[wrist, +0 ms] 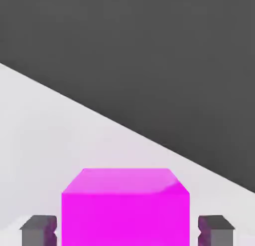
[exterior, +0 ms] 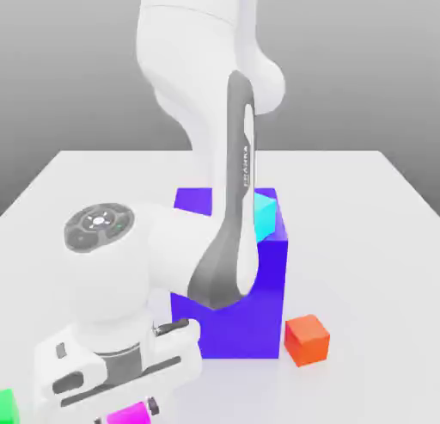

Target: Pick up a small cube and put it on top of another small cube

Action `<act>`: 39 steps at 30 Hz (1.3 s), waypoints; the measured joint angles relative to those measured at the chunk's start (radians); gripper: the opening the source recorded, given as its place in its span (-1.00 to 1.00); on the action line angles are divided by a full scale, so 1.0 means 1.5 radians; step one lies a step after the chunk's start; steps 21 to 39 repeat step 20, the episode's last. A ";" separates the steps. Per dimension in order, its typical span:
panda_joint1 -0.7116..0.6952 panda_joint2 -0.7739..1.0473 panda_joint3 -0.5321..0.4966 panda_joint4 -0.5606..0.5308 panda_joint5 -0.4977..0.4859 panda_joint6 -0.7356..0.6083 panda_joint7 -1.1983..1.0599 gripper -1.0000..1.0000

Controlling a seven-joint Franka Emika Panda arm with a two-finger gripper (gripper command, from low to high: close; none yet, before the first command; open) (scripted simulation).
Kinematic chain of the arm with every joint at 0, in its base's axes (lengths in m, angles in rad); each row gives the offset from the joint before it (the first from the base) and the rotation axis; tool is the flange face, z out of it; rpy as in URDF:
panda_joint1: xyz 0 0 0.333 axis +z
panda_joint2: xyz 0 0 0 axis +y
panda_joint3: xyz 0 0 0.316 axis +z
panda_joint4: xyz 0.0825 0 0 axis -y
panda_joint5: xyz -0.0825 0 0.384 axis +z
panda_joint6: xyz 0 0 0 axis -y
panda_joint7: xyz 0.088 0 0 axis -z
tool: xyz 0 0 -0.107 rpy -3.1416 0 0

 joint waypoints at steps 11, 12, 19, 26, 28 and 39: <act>-0.026 -0.078 -0.099 0.054 -0.037 -0.145 0.073 -1.00; -0.042 -0.074 -0.114 0.076 -0.033 -0.166 0.082 -1.00; -0.105 0.010 -0.109 0.133 0.026 -0.149 0.071 1.00; -0.105 0.010 -0.109 0.133 0.026 -0.149 0.071 1.00; -0.105 0.010 -0.109 0.133 0.026 -0.149 0.071 1.00; -0.105 0.010 -0.109 0.133 0.026 -0.149 0.071 1.00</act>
